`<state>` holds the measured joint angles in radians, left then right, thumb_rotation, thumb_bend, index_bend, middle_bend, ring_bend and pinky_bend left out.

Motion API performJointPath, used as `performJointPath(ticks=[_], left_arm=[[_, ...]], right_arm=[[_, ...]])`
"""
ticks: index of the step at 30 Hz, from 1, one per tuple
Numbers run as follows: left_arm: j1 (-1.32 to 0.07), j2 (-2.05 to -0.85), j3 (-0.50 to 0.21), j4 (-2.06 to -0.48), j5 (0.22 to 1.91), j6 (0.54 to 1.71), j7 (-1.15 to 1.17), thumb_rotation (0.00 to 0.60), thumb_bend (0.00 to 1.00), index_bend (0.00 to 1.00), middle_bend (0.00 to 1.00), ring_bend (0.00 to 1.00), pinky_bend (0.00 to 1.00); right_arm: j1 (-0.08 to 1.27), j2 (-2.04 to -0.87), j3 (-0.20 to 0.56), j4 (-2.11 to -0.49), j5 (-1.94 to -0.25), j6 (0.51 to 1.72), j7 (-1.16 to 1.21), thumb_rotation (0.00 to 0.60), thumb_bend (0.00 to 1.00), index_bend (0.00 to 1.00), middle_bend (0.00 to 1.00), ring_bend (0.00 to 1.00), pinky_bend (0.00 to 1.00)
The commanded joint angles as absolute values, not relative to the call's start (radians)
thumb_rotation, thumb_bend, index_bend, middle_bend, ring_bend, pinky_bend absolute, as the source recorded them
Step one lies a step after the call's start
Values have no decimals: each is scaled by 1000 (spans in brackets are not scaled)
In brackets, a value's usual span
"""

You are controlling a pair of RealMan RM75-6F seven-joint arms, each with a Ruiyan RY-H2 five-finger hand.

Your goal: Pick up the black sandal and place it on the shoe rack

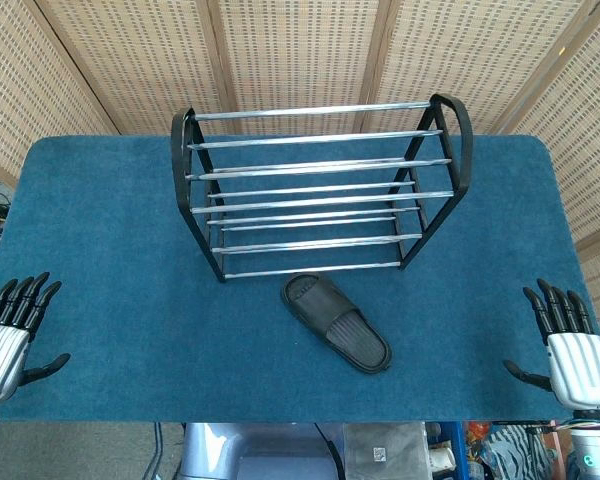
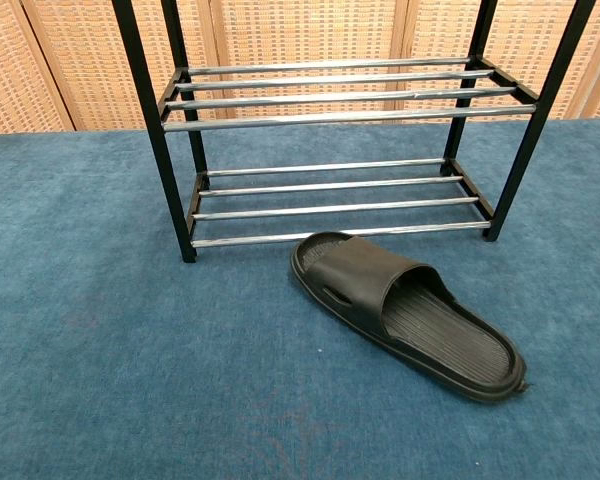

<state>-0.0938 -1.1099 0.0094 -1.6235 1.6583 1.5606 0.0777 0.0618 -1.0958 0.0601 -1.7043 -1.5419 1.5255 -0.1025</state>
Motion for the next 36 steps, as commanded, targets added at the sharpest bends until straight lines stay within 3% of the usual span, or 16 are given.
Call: performJointPath(ticks=[1, 8, 11, 14, 16, 19, 21, 25, 36], left_arm=[[-93, -1110, 8, -1625, 1656, 1560, 81, 600, 129, 0, 0, 0, 0], [-90, -1104, 7, -1633, 1646, 1557, 81, 600, 128, 0, 0, 0, 0], [-93, -1102, 3, -1635, 1636, 1549, 77, 600, 129, 0, 0, 0, 0], [-95, -1101, 1, -1636, 1632, 1545, 75, 600, 129, 0, 0, 0, 0], [-97, -1101, -1, -1636, 1628, 1541, 75, 600, 129, 0, 0, 0, 0], [-100, -1101, -4, -1637, 1619, 1533, 73, 600, 129, 0, 0, 0, 0], [-104, -1101, -8, -1638, 1608, 1522, 73, 600, 129, 0, 0, 0, 0], [-110, -1102, -10, -1638, 1598, 1507, 73, 600, 128, 0, 0, 0, 0], [-113, -1094, -11, -1640, 1592, 1500, 53, 600, 129, 0, 0, 0, 0]], right_arm=[[62, -1095, 60, -1705, -1541, 1525, -104, 600, 0, 0, 0, 0, 0], [74, -1094, 42, -1712, -1551, 1484, -108, 600, 0, 0, 0, 0, 0], [147, -1067, 5, -1718, -1578, 1325, -84, 600, 72, 0, 0, 0, 0], [203, -1050, -2, -1720, -1581, 1222, -50, 600, 404, 31, 27, 0, 0], [249, -1046, -4, -1714, -1586, 1146, -13, 600, 699, 105, 89, 0, 1], [334, -1069, 2, -1672, -1590, 1021, 28, 600, 957, 172, 148, 0, 26], [395, -1120, 18, -1624, -1564, 929, -38, 600, 997, 182, 156, 7, 49], [436, -1157, 38, -1616, -1485, 858, -102, 600, 1000, 193, 181, 30, 70], [503, -1192, 25, -1677, -1361, 773, -305, 600, 1000, 225, 214, 58, 83]])
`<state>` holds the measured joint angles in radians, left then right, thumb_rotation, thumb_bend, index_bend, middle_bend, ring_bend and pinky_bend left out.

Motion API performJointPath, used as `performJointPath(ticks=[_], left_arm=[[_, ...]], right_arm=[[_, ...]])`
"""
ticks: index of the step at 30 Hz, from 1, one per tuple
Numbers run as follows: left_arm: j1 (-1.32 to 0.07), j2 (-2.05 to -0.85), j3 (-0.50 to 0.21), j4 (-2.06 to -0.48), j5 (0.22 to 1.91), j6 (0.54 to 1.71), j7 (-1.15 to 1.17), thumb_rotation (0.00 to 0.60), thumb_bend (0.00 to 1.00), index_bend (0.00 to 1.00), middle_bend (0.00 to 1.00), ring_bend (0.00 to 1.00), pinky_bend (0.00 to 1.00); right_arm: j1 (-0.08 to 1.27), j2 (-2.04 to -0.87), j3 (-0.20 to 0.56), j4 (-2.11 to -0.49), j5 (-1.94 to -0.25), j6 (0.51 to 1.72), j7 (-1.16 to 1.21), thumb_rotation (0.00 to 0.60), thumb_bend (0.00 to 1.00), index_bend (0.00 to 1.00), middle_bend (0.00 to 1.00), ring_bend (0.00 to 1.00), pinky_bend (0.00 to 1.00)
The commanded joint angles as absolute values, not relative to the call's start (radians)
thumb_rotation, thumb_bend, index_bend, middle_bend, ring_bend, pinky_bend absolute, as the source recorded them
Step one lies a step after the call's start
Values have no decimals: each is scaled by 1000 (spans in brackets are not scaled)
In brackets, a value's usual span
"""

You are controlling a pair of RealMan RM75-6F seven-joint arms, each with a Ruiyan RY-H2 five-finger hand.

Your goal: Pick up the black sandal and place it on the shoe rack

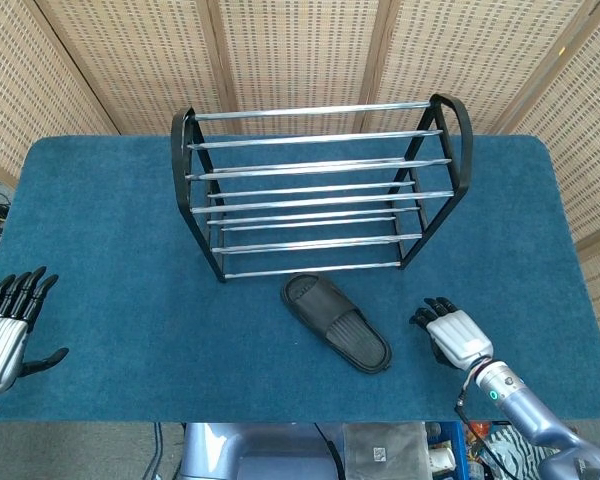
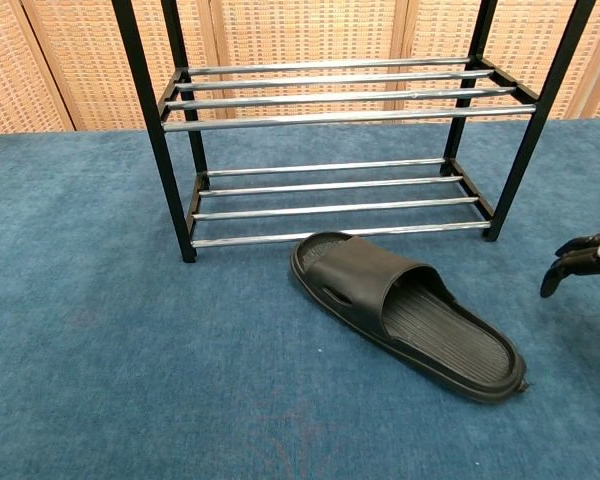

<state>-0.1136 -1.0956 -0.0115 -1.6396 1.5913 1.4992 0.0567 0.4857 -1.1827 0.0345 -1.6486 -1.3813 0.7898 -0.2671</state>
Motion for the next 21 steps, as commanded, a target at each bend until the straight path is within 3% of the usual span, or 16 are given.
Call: performJointPath(ticks=[1, 21], left_arm=[[-113, -1093, -11, -1640, 1592, 1501, 51, 600, 128, 0, 0, 0, 0], [-120, -1087, -11, -1641, 1588, 1486, 38, 600, 129, 0, 0, 0, 0]], right_arm=[[507, -1194, 21, -1682, -1357, 770, -315, 600, 1000, 225, 215, 59, 88], [595, -1224, -43, -1869, -1335, 715, -495, 600, 1000, 232, 220, 61, 104]])
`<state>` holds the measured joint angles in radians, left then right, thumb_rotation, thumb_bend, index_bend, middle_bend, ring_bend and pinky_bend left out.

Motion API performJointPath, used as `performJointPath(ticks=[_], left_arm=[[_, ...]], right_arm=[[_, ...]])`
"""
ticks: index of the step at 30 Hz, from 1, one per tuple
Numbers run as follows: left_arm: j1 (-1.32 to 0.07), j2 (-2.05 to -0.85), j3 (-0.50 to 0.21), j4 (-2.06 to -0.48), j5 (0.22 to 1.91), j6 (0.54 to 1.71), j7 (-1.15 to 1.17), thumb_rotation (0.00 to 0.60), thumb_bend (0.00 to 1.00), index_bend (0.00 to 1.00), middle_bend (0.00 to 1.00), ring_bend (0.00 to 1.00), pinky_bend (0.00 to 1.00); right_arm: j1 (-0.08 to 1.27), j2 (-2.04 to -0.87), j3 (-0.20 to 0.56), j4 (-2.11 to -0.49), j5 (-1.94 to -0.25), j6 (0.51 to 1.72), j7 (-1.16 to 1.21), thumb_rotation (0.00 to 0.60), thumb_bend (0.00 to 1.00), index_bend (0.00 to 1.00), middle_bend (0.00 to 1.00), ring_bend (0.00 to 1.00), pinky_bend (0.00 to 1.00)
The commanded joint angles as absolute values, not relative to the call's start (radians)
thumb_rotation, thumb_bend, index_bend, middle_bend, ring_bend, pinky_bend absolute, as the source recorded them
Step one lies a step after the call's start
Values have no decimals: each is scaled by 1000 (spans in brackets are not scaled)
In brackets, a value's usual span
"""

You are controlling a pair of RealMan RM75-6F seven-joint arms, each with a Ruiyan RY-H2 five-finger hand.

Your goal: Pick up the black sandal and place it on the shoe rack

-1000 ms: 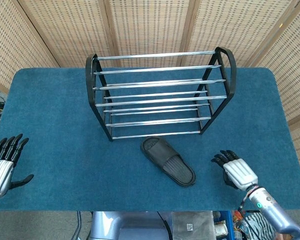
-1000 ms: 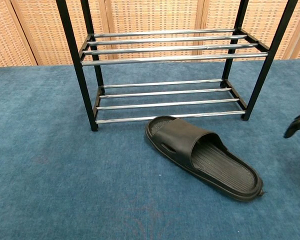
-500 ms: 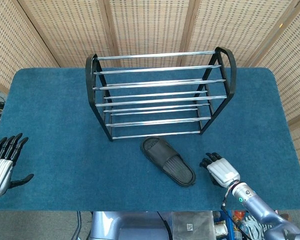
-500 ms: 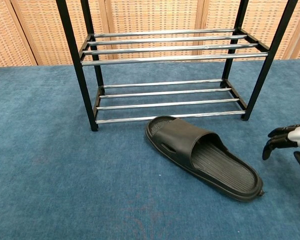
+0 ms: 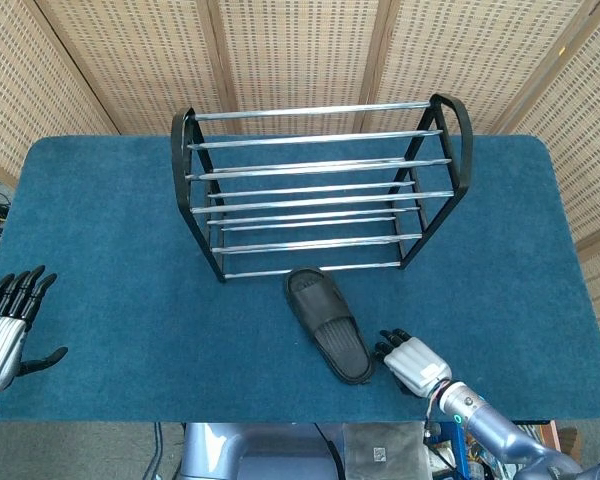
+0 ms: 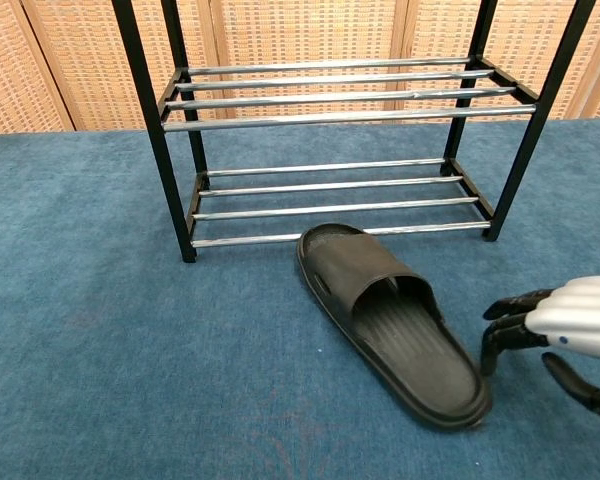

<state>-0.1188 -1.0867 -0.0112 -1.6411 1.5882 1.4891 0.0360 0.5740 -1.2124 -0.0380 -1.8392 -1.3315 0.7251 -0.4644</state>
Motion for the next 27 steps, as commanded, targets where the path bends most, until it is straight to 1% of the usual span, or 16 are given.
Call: performJointPath(ticks=[1, 8, 15, 20, 24, 26, 27], left_arm=[[-122, -1088, -10, -1641, 1588, 1483, 40, 600, 129, 0, 0, 0, 0], [-125, -1088, -10, -1642, 1582, 1474, 43, 600, 130, 0, 0, 0, 0], [-127, -1084, -11, -1640, 1578, 1471, 31, 600, 128, 0, 0, 0, 0], [-128, -1082, -12, -1638, 1576, 1470, 22, 600, 130, 0, 0, 0, 0], [-129, -1080, -12, -1636, 1576, 1469, 17, 600, 129, 0, 0, 0, 0], [-129, -1080, -12, -1635, 1576, 1469, 15, 600, 129, 0, 0, 0, 0], [-129, -1080, -12, -1635, 1576, 1469, 15, 600, 129, 0, 0, 0, 0]], right_arm=[[613, -1246, -41, -1882, -1337, 703, -523, 600, 1000, 232, 219, 61, 104], [688, -1347, -36, -1903, -1219, 680, -678, 600, 1000, 232, 209, 61, 105], [747, -1404, -36, -1946, -1140, 716, -789, 600, 1000, 232, 190, 61, 104], [768, -1427, -31, -1956, -1128, 755, -820, 600, 1000, 232, 169, 56, 104], [774, -1417, -27, -1957, -1189, 767, -788, 600, 995, 231, 99, 15, 101], [773, -1405, -30, -1948, -1252, 771, -757, 600, 864, 204, 81, 6, 82], [773, -1398, -33, -1940, -1296, 774, -736, 600, 708, 172, 69, 3, 66]])
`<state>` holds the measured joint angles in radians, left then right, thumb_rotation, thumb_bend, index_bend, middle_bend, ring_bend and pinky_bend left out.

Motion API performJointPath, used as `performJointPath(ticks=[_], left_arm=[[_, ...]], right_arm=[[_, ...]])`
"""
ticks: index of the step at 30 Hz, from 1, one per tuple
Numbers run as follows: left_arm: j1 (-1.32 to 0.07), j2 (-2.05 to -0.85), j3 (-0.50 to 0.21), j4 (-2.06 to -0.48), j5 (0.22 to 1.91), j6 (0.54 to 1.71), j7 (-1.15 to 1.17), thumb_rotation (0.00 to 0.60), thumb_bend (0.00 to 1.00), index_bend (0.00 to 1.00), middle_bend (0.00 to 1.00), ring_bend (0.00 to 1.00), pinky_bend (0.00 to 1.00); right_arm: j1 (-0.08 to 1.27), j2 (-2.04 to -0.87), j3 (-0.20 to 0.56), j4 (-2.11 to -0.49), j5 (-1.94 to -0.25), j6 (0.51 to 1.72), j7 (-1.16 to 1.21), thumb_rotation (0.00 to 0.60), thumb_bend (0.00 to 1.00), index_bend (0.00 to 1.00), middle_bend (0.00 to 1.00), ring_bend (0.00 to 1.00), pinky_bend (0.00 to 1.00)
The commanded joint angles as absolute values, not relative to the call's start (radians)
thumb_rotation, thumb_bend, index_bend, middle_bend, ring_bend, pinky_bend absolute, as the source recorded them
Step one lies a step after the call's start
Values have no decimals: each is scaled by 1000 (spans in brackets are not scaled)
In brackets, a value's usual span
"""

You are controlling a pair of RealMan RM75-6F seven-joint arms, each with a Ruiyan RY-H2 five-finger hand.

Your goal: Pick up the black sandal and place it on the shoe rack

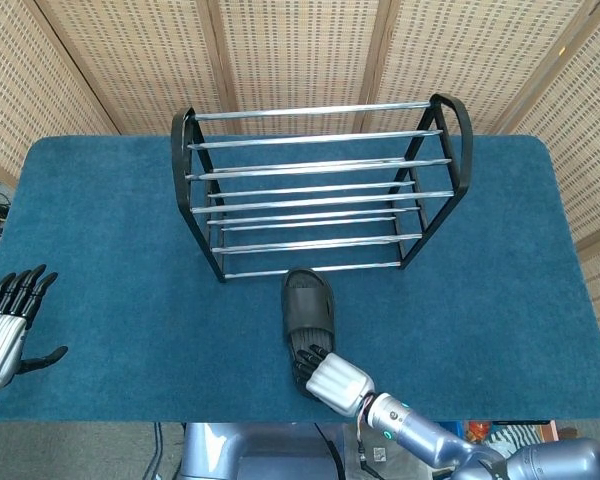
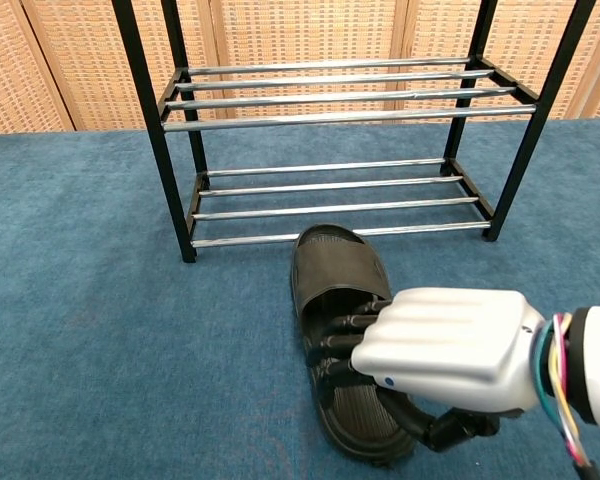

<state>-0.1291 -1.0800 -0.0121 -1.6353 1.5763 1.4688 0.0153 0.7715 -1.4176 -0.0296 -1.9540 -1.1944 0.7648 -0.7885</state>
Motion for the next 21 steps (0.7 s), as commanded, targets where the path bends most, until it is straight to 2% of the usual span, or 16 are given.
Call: performJointPath(ticks=[1, 3, 4, 7, 16, 21], left_arm=[[-130, -1080, -12, -1635, 1576, 1468, 16, 600, 129, 0, 0, 0, 0], [-130, -1081, -11, -1635, 1577, 1467, 19, 600, 129, 0, 0, 0, 0], [-132, -1083, -10, -1636, 1579, 1464, 25, 600, 129, 0, 0, 0, 0], [-132, -1085, -9, -1638, 1579, 1463, 33, 600, 129, 0, 0, 0, 0], [-133, -1088, -9, -1637, 1576, 1461, 40, 600, 129, 0, 0, 0, 0], [-134, -1087, -10, -1636, 1572, 1459, 38, 600, 128, 0, 0, 0, 0]], right_arm=[[772, -1393, -36, -1933, -1328, 778, -722, 600, 514, 135, 56, 0, 50], [771, -1379, -49, -1904, -1453, 802, -669, 600, 251, 85, 35, 0, 32], [780, -1365, -65, -1871, -1577, 828, -654, 600, 137, 64, 27, 0, 24], [799, -1352, -108, -1783, -1772, 889, -548, 600, 5, 25, 9, 0, 4], [846, -1377, -150, -1546, -2049, 1033, -441, 600, 0, 0, 0, 0, 0], [890, -1405, -149, -1416, -2155, 1053, -478, 600, 0, 0, 0, 0, 0]])
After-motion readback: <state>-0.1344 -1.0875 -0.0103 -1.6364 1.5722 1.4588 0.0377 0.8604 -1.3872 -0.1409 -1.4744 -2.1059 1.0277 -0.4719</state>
